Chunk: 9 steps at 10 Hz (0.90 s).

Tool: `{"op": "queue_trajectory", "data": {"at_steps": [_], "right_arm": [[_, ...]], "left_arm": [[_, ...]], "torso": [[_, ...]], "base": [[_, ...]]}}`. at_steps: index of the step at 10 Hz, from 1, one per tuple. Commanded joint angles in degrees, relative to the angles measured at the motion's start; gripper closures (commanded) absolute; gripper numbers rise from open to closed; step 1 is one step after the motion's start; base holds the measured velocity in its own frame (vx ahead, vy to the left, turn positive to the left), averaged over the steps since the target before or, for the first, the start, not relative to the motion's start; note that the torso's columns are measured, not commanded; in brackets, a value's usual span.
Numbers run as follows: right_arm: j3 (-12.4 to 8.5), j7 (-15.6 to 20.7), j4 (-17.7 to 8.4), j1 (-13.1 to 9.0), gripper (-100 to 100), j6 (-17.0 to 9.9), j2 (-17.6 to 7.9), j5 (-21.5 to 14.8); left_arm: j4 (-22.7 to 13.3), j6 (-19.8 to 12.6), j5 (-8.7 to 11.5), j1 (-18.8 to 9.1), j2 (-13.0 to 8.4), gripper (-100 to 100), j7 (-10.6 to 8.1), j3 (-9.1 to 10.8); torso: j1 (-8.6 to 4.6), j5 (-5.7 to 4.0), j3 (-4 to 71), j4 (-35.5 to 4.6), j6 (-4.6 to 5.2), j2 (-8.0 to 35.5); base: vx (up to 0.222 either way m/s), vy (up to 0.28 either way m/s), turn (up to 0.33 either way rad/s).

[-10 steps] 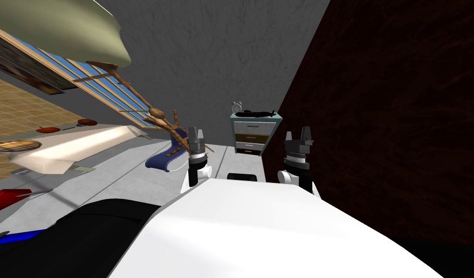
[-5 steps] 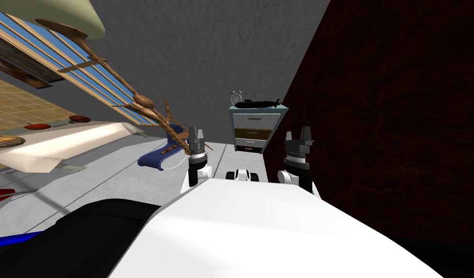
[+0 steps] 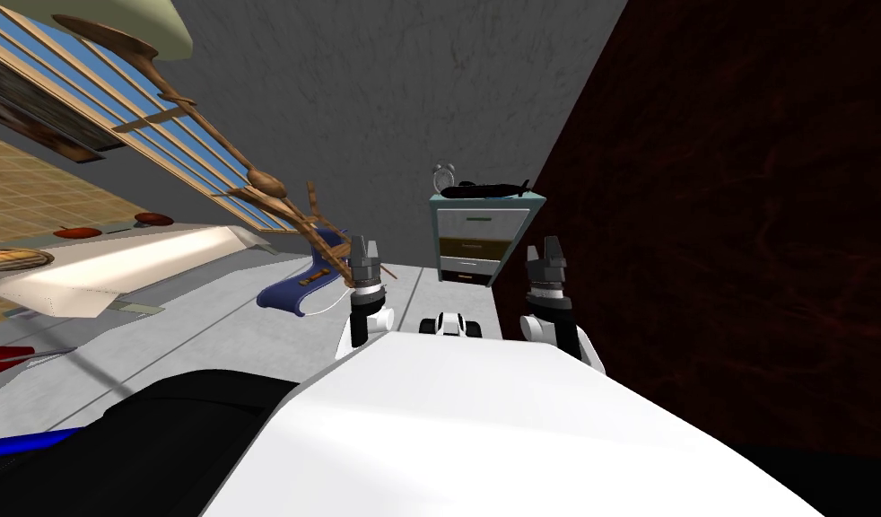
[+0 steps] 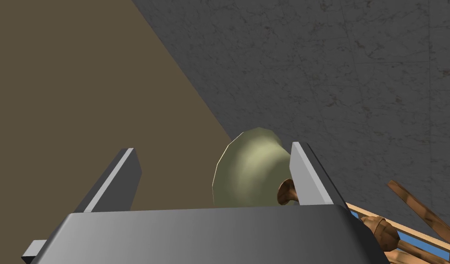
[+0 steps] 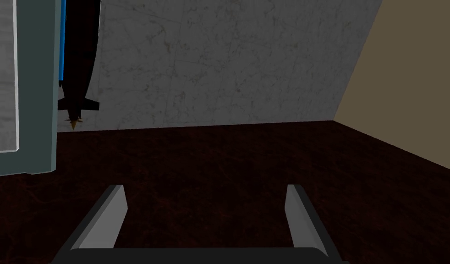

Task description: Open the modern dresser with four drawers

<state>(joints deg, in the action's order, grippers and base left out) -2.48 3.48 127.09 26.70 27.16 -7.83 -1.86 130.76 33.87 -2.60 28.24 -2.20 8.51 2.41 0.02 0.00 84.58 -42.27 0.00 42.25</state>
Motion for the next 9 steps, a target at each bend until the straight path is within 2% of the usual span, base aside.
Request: {"op": "queue_trajectory", "data": {"at_steps": [1, 3, 4, 6, 9], "right_arm": [[-0.3, 3.3, -1.4, -1.0, -100, -0.6, -1.1, -1.5], [-1.1, 6.9, -3.5, -2.7, -100, -1.6, -2.5, -3.3], [-1.1, 7.5, -3.5, -2.7, -100, -1.6, -2.5, -3.3], [-2.1, 11.3, -5.9, -4.5, -100, -2.6, -3.8, -5.4], [-2.6, 14.7, -7.1, -5.5, -100, -3.1, -4.3, -6.5]], "left_arm": [[0.0, 0.0, 0.0, 0.0, 0.0, 0, 0.0, 0.0], [0.0, 0.0, 0.0, 0.0, 0.0, 0, 0.0, 0.0], [0.0, 0.0, 0.0, 0.0, 0.0, 0, 0.0, 0.0], [0.0, 0.0, 0.0, 0.0, 0.0, 0, 0.0, 0.0], [0.0, 0.0, 0.0, 0.0, 0.0, 0, 0.0, 0.0]], "torso": [[-0.01, 0.0, 0.0, 0.0, 0.0, 0.0], [-0.06, -0.02, 0.0, 0.0, 0.0, 0.1], [0.03, 0.01, 0.0, 0.0, 0.0, 0.0], [-0.04, -0.01, 0.0, 0.0, 0.0, 0.0], [0.0, 0.0, 0.0, 0.0, 0.0, 0.0]], "base": [[0.032, 0.049, 0.008], [0.031, 0.061, 0.03], [0.026, 0.058, 0.01], [0.042, 0.06, 0.031], [0.033, 0.062, 0.019]]}}
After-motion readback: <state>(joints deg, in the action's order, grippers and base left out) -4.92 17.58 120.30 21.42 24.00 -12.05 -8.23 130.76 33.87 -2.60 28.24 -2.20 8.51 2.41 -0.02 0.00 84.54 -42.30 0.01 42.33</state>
